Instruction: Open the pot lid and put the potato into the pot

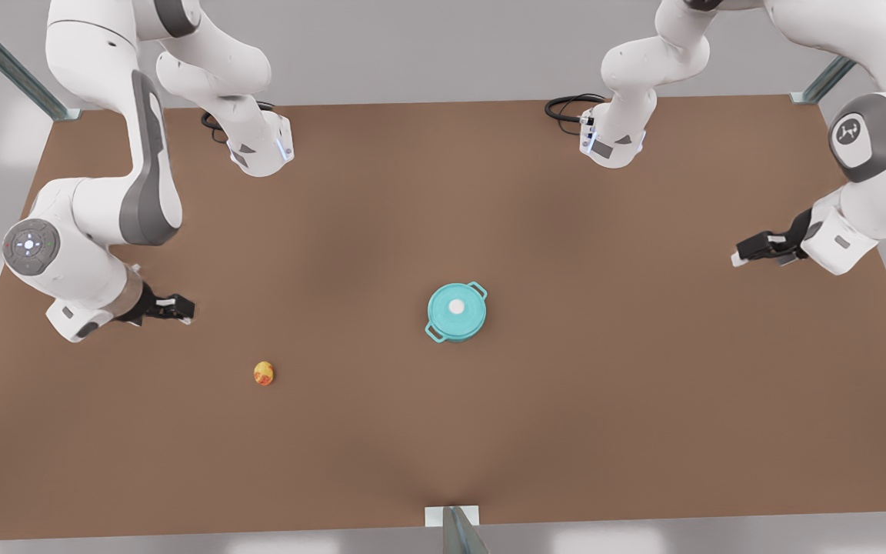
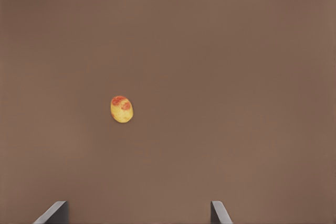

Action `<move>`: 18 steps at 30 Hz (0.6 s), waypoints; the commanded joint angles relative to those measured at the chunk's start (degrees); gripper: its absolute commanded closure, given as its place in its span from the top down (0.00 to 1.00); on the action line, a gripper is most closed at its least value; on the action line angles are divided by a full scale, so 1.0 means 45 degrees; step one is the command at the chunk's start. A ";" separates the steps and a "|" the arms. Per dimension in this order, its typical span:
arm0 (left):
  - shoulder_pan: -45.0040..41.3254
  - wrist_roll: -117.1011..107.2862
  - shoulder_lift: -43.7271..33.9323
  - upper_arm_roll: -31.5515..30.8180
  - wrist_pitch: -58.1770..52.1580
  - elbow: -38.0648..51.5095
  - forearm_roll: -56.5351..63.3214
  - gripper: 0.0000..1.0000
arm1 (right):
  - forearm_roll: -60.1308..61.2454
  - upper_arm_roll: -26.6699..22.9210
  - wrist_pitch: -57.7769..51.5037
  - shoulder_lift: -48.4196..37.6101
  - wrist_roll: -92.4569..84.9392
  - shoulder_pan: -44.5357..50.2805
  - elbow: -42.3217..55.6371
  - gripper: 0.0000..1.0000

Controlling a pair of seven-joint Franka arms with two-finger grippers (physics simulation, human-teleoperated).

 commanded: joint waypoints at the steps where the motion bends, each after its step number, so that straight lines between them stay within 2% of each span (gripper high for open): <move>1: 0.0004 0.0077 -0.0023 -0.0018 0.0552 -0.0094 0.0017 1.00 | 0.0022 -0.0028 0.1229 -0.0013 0.0514 -0.0169 0.0079 1.00; 4: -0.0503 0.0233 0.0271 -0.0213 0.0299 0.0142 0.0076 1.00 | 0.0042 0.0050 0.1209 0.0006 0.0533 -0.0091 0.0060 1.00; 6: -0.2963 -0.0779 0.0485 -0.0506 0.0004 0.0043 0.1521 1.00 | 0.0061 0.0089 0.1209 0.0241 0.1215 0.0748 0.0079 1.00; 7: -0.3627 -0.2673 0.0680 -0.0604 0.0434 0.0043 0.1054 1.00 | -0.0036 0.0167 0.1209 0.0514 0.1451 0.1391 0.0099 1.00; 9: -0.6126 -0.5330 0.1461 -0.0662 0.0922 0.0004 0.1052 1.00 | 0.0003 0.0225 0.1209 0.0924 0.1432 0.2193 0.0527 1.00; 12: -0.9155 -1.0604 0.2984 -0.0662 0.3129 0.0199 0.2087 1.00 | -0.0095 0.0441 0.1229 0.1510 0.1158 0.2760 0.1036 1.00; 16: -1.0465 -1.2773 0.5972 -0.0643 0.3656 0.2073 0.2771 1.00 | -0.0056 0.0401 0.1463 0.2760 0.1178 0.2761 0.1154 1.00; 18: -1.0621 -1.3633 0.6208 -0.0643 0.4223 0.2055 0.2888 1.00 | -0.0056 0.0304 0.2342 0.3111 0.1119 0.2585 0.0997 1.00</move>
